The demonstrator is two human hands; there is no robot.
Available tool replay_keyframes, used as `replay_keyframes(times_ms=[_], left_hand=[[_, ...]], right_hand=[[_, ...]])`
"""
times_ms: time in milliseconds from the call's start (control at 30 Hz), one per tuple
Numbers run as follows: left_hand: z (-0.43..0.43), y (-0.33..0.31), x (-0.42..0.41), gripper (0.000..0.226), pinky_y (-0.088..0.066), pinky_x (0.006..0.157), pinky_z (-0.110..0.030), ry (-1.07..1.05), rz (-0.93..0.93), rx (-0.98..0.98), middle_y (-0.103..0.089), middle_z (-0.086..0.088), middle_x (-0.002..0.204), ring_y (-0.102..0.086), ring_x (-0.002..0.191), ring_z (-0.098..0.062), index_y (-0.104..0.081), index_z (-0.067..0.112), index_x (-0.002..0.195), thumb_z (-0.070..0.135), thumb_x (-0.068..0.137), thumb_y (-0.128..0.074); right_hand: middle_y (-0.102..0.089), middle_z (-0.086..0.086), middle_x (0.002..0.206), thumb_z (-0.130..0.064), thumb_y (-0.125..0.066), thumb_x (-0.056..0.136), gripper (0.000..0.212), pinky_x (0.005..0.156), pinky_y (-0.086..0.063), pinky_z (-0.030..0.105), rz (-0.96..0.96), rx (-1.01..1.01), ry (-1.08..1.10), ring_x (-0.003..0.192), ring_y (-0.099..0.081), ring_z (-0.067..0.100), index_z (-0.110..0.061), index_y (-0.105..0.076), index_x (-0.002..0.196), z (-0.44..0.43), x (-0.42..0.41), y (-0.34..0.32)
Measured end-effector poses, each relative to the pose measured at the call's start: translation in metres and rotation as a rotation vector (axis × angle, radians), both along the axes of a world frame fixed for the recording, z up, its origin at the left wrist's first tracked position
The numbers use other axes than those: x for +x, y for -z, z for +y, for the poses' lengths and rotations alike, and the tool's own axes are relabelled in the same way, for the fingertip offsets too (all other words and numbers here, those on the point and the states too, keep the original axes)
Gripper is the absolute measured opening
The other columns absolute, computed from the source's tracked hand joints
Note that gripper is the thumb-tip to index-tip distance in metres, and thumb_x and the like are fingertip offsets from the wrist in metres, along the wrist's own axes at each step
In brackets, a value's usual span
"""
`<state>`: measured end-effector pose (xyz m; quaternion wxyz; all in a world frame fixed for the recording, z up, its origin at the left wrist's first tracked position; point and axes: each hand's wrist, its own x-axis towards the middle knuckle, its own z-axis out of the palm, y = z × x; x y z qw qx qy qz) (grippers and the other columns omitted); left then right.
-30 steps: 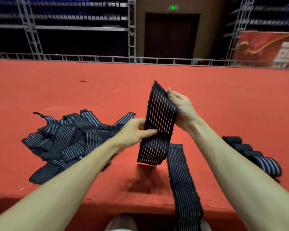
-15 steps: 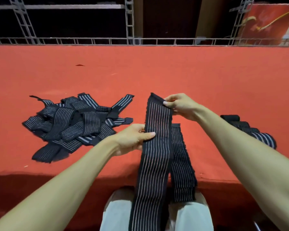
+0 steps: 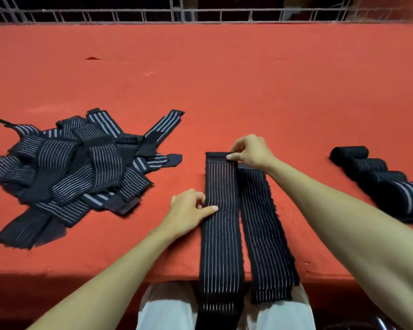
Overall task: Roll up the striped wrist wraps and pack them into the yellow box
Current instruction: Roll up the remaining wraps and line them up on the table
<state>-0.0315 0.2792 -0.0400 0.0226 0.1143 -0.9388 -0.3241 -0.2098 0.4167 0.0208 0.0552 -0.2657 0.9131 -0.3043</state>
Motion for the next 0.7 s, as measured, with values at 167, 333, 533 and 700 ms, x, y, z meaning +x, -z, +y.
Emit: replay_keyframes(times_ms=[167, 333, 533, 700], left_hand=[[-0.001, 0.024, -0.007, 0.035, -0.017, 0.073, -0.028, -0.076, 0.126, -0.073, -0.043, 0.012, 0.081, -0.041, 0.088, -0.009, -0.045, 0.032, 0.063, 0.050, 0.081, -0.069], [0.003, 0.030, -0.005, 0.030, -0.020, 0.074, -0.025, -0.155, 0.252, -0.094, -0.044, 0.015, 0.090, -0.043, 0.091, -0.007, -0.050, 0.031, 0.085, 0.048, 0.077, -0.072], [0.011, 0.019, 0.006, 0.016, -0.022, 0.078, -0.023, -0.059, 0.302, -0.082, -0.047, 0.012, 0.097, -0.036, 0.094, -0.005, -0.058, 0.032, 0.093, 0.030, 0.084, -0.071], [0.044, -0.008, -0.003, 0.019, -0.038, 0.077, -0.013, 0.130, 0.249, 0.162, -0.064, 0.014, 0.088, -0.056, 0.085, 0.000, -0.060, 0.036, 0.082, 0.021, 0.091, -0.065]], right_hand=[[-0.073, 0.006, 0.092, -0.030, -0.080, 0.079, 0.020, 0.082, -0.050, 0.027, -0.028, 0.027, 0.051, 0.088, -0.065, 0.018, -0.015, -0.076, 0.092, -0.014, -0.021, 0.040], [-0.074, 0.008, 0.090, -0.033, -0.080, 0.077, 0.020, 0.082, -0.054, 0.036, 0.007, 0.035, 0.066, 0.090, -0.067, 0.024, -0.017, -0.076, 0.087, -0.021, -0.026, 0.061], [-0.069, 0.000, 0.082, -0.028, -0.072, 0.086, 0.013, 0.072, -0.038, 0.023, 0.057, -0.169, 0.161, 0.082, -0.059, 0.012, -0.015, -0.074, 0.085, 0.009, -0.024, 0.046], [-0.060, -0.001, 0.064, -0.024, -0.059, 0.096, 0.023, 0.051, -0.037, 0.021, -0.192, -0.506, 0.236, 0.048, -0.048, 0.004, -0.016, -0.066, 0.075, 0.063, -0.012, 0.039]])
